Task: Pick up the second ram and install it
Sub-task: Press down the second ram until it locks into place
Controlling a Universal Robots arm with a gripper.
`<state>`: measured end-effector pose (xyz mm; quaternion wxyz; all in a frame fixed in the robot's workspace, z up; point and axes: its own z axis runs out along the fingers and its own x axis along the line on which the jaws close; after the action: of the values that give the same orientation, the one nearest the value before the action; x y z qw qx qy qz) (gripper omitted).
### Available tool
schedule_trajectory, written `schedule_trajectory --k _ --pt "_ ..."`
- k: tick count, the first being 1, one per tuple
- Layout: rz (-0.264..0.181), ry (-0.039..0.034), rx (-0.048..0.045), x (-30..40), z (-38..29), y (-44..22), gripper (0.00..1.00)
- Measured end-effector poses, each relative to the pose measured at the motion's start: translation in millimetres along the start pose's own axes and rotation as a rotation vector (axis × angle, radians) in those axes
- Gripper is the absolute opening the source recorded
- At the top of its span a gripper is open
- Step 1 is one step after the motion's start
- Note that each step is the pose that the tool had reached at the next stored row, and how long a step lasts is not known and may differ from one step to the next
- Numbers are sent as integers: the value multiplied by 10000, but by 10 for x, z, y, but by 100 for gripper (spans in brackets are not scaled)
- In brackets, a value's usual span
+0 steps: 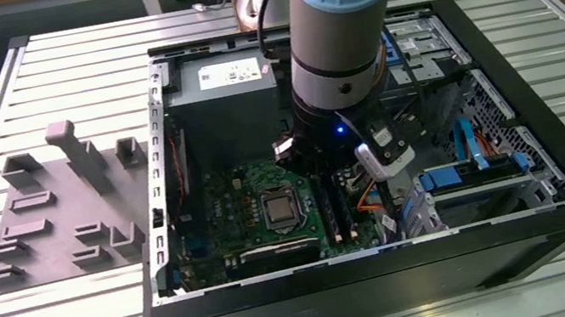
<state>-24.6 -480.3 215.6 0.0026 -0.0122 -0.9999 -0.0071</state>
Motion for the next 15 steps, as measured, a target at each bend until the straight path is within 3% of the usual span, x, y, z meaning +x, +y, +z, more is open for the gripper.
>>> schedule_trajectory --k 2,9,15 --pt "0 -11 -35 -1 -34 5 11" --pt "0 0 -2 2 -296 3 11" --pt "0 0 -4 2 -316 4 11"
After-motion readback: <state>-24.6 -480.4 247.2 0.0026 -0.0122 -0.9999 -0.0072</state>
